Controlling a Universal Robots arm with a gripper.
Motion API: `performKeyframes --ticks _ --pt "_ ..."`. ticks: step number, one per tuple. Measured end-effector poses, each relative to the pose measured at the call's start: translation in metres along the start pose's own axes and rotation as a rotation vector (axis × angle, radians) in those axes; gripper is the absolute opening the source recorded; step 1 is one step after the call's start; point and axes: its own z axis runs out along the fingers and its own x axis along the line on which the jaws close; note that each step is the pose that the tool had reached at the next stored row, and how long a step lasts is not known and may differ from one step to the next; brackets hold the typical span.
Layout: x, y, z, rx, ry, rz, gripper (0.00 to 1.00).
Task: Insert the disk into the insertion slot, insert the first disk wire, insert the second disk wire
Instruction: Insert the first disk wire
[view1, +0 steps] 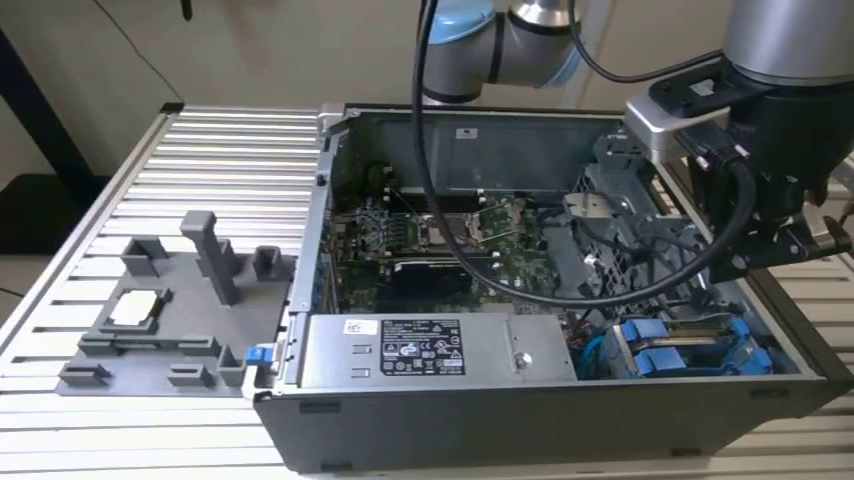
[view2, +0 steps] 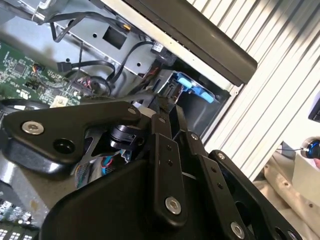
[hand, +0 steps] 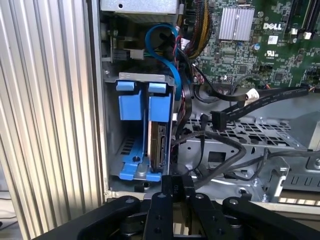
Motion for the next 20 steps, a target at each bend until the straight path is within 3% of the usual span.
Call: performKeyframes --ticks 9,15,17,20 --pt "0.012 0.0001 0.0046 -0.0009 0.0018 0.0 0.19" --pt "0.0127 -0.0002 0.0053 -0.0023 0.0042 0.0 0.19" --pt "0.0128 -0.0015 0.0064 -0.0138 0.0032 0.0 0.19" --pt "0.013 -0.0067 0.0092 -0.0423 0.0016 -0.001 0.19"
